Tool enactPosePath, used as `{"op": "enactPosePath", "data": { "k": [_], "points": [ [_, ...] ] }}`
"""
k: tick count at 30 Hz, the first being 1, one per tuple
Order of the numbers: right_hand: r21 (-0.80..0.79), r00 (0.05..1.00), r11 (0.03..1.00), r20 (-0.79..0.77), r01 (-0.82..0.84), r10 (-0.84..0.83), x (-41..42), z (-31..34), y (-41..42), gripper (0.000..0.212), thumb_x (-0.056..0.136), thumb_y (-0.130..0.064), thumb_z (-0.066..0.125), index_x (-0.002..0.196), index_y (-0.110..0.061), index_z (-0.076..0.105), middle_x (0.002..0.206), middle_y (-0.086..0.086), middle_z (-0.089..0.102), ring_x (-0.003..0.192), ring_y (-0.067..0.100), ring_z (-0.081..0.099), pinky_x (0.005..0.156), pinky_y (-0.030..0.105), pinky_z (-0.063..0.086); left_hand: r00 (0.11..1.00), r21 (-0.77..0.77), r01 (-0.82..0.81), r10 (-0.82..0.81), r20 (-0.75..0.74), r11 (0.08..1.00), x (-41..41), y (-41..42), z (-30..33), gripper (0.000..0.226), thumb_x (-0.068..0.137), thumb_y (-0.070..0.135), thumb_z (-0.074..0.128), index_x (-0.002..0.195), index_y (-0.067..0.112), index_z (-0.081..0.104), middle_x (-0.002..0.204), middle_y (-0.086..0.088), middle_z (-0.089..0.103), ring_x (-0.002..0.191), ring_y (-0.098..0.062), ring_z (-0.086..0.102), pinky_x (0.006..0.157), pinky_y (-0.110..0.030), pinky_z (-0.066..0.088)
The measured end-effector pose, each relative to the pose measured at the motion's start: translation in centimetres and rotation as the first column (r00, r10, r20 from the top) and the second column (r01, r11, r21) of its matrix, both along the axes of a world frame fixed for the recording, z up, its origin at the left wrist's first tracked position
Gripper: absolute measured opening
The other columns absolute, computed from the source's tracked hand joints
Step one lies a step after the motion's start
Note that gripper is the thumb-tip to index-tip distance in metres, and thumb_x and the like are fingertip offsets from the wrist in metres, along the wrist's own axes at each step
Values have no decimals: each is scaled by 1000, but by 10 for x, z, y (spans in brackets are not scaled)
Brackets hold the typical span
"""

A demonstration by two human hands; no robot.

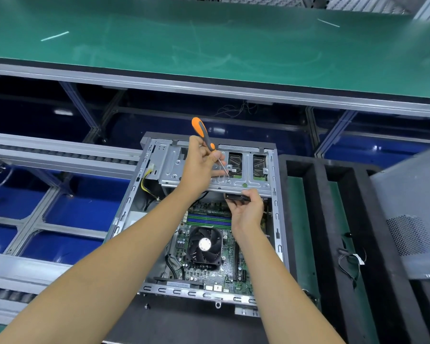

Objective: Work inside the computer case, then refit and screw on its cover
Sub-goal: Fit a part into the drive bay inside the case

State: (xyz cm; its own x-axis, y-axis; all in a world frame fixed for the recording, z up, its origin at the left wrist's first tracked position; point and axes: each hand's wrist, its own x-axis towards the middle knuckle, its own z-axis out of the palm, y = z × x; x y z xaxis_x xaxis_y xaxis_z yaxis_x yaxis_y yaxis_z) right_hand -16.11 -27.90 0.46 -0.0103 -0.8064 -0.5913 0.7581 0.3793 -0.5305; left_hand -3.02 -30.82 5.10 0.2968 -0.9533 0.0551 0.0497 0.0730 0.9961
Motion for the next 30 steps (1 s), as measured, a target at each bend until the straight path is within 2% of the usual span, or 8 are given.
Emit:
{"op": "enactPosePath", "data": {
  "k": [5, 10, 15, 26, 30],
  "points": [
    [8, 1000, 1000, -7, 3, -3, 1, 0, 0, 10, 87, 3, 54, 88, -8, 53, 88, 10, 55, 79, 24, 60, 72, 40, 59, 1000, -2, 27, -27, 14, 1000, 1, 1, -1, 28, 101, 3, 54, 97, 25, 37, 94, -14, 63, 87, -24, 72, 67, -43, 63],
    [-1, 1000, 1000, 3, 1, -1, 0, 0, 0, 12, 86, 3, 53, 85, -8, 53, 88, 10, 54, 82, 26, 59, 78, 43, 59, 999, -14, 33, -33, 3, 999, 2, 2, -3, 25, 101, 5, 54, 99, 23, 38, 88, -7, 66, 87, -24, 72, 66, -42, 62],
    [-3, 1000, 1000, 11, 12, -12, 1, 1, 0, 13, 87, 4, 53, 84, -9, 52, 88, 10, 54, 83, 26, 59, 81, 45, 59, 999, -9, 30, -30, -10, 999, 2, 3, -2, 25, 101, 4, 53, 99, 23, 38, 90, -9, 64, 85, -23, 72, 65, -40, 62],
    [0, 1000, 1000, -9, 18, -18, 0, 1, 1, 10, 87, 3, 54, 85, -7, 53, 89, 11, 56, 80, 26, 63, 72, 41, 59, 999, -10, 35, -35, -5, 999, 1, 4, -3, 23, 102, 4, 52, 100, 22, 38, 86, -2, 68, 87, -20, 73, 65, -38, 62],
    [6, 999, 999, -11, 36, -36, 1, 2, 0, 18, 87, 4, 54, 101, -7, 51, 96, 13, 55, 85, 28, 61, 71, 41, 59, 999, -1, 40, -40, -4, 999, 1, 4, -1, 23, 103, 3, 51, 99, 22, 37, 91, -9, 66, 89, -22, 73, 67, -39, 62]
  ]
}}
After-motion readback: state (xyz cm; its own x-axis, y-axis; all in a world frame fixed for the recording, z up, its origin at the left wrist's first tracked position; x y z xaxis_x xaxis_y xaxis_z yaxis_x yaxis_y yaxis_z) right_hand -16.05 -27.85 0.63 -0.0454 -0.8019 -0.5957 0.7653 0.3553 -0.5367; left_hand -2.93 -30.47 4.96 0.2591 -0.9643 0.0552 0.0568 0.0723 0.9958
